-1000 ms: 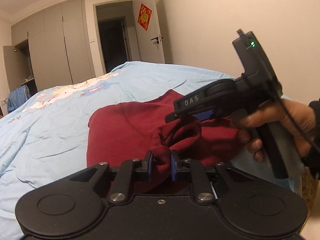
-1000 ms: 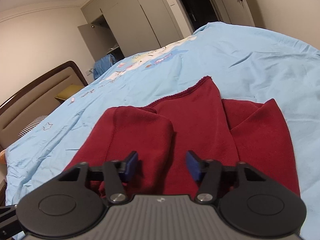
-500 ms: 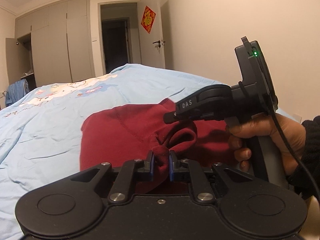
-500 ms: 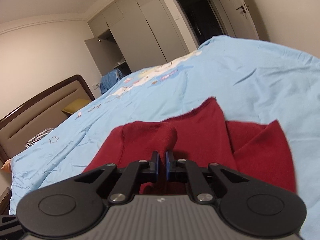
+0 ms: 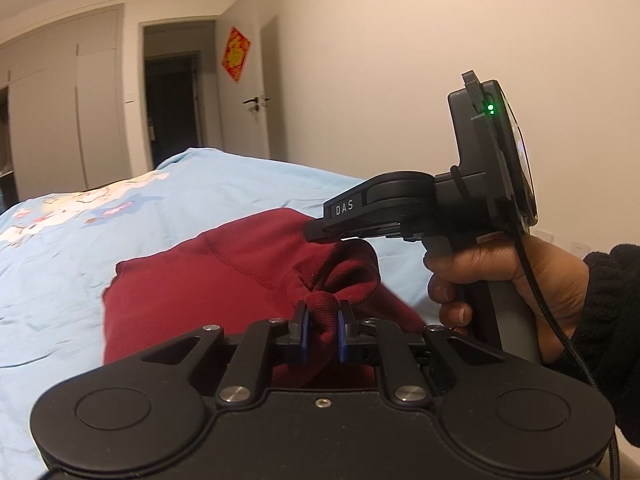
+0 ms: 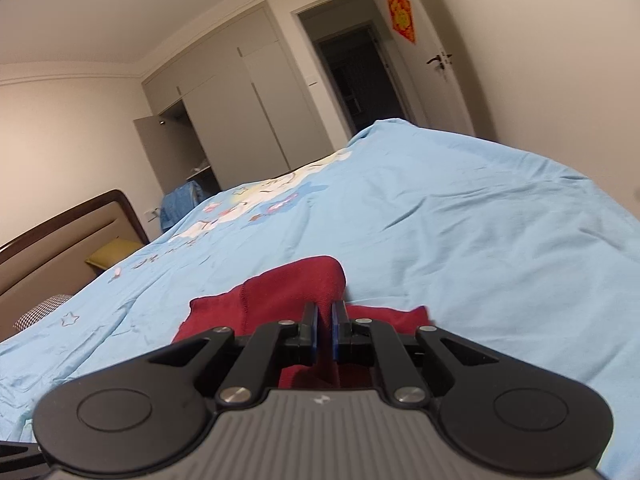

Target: Fold small clothes

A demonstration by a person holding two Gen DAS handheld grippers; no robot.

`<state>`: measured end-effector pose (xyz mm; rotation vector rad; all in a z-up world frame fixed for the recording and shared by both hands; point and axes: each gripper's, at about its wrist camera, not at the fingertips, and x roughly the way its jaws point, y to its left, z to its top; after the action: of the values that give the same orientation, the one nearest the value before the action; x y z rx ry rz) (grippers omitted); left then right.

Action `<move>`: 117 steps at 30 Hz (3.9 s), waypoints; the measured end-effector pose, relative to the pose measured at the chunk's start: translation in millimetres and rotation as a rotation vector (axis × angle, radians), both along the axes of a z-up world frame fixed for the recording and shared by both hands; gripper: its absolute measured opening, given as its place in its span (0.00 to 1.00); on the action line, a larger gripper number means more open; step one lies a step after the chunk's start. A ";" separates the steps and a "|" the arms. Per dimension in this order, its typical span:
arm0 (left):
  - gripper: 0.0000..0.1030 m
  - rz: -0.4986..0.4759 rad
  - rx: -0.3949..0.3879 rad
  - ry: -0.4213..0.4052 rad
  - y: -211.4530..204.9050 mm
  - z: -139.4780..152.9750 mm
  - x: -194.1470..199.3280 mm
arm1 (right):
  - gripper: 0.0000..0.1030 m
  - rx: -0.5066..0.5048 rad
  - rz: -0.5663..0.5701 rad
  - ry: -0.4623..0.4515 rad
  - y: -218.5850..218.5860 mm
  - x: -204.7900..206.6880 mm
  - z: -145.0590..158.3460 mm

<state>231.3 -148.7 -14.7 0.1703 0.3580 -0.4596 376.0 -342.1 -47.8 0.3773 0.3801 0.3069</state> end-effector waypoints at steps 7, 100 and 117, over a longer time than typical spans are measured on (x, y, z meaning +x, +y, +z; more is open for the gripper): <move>0.13 -0.037 -0.008 0.017 -14.3 -3.8 11.8 | 0.08 0.015 -0.058 0.021 -20.3 -3.8 -10.1; 0.99 0.533 -0.211 0.322 110.8 -25.3 77.6 | 1.00 -0.038 -0.402 0.232 -19.5 -23.6 -32.2; 0.99 0.527 -0.218 0.327 112.4 -27.2 78.7 | 1.00 -0.217 -0.302 0.078 3.0 -74.7 -37.1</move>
<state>310.0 -36.3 -41.9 -0.2138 0.6472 0.0013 301.3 -339.1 -84.9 0.2290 0.4224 -0.0446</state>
